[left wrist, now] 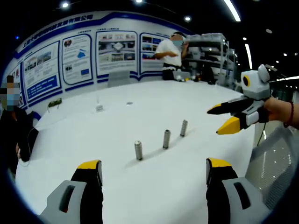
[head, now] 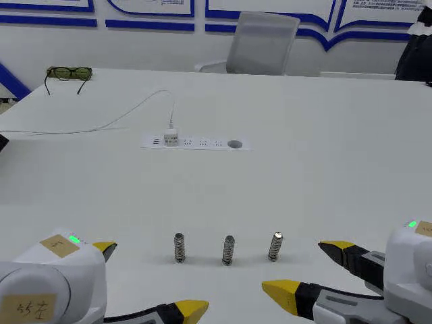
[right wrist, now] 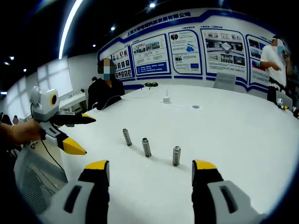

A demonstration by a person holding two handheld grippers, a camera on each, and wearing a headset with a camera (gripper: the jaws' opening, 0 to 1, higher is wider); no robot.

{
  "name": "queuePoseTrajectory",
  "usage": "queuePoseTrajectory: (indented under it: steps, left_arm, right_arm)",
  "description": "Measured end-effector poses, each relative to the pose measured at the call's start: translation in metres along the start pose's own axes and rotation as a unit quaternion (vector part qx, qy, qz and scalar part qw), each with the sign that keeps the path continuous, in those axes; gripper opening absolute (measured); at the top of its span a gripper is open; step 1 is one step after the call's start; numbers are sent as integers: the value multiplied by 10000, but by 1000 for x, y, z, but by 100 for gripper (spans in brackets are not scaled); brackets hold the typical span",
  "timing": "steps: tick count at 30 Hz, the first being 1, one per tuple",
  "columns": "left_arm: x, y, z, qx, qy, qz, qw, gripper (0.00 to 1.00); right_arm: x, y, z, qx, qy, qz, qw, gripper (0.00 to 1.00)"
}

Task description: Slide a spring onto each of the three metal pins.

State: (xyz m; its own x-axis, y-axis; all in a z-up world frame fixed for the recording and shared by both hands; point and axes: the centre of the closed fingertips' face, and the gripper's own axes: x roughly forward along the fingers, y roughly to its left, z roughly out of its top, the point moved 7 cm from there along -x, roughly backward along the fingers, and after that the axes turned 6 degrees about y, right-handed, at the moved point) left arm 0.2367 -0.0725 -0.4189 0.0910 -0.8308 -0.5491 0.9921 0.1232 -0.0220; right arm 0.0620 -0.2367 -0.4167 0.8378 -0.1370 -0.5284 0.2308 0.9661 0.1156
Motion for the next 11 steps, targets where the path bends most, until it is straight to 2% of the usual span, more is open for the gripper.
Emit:
queuePoseTrajectory:
  steps: [11]
  left_arm:
    - [-6, 1, -3, -9, 42, 30, 10000, 97]
  right_arm:
    - [-7, 7, -2, 67, -53, 44, 10000, 80]
